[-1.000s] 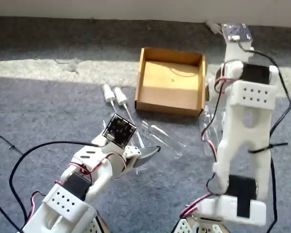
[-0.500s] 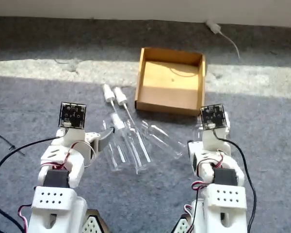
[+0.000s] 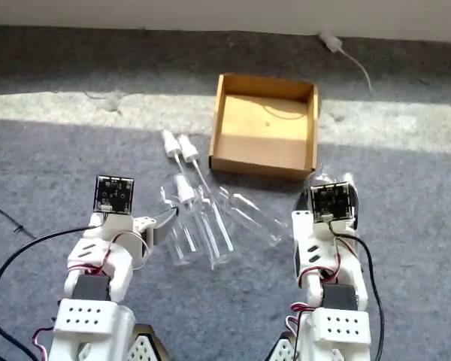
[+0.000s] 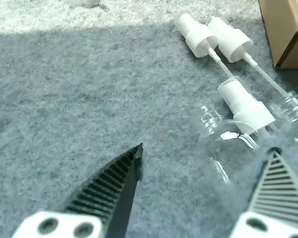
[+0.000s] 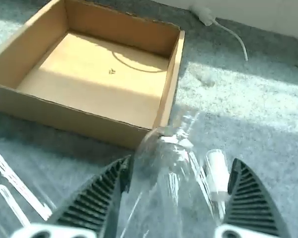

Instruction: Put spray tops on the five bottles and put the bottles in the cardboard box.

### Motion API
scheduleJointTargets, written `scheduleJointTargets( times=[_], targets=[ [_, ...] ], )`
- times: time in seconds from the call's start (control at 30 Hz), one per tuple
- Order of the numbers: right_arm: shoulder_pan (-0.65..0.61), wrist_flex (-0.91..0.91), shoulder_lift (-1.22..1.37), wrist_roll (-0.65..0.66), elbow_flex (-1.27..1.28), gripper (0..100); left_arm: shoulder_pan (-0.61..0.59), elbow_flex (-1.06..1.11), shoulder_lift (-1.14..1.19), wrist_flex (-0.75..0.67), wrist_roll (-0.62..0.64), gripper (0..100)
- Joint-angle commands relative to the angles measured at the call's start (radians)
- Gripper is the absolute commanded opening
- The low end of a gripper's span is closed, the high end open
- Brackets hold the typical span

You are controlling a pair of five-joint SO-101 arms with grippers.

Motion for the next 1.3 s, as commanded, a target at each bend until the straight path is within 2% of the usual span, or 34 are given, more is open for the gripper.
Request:
scheduleJointTargets(
  times=[0.0, 0.27, 1.27],
  targets=[
    [-0.01, 0.025, -0.019, 0.006, 0.139, 25.7, -0.03, 0.015, 0.007, 0.11, -0.008, 34],
    [-0.012, 0.43, -0.028, 0.006, 0.137, 25.7, -0.03, 0.015, 0.007, 0.11, -0.008, 34],
    [-0.012, 0.443, -0.068, 0.006, 0.137, 25.7, -0.03, 0.015, 0.007, 0.11, -0.008, 34]
  ],
)
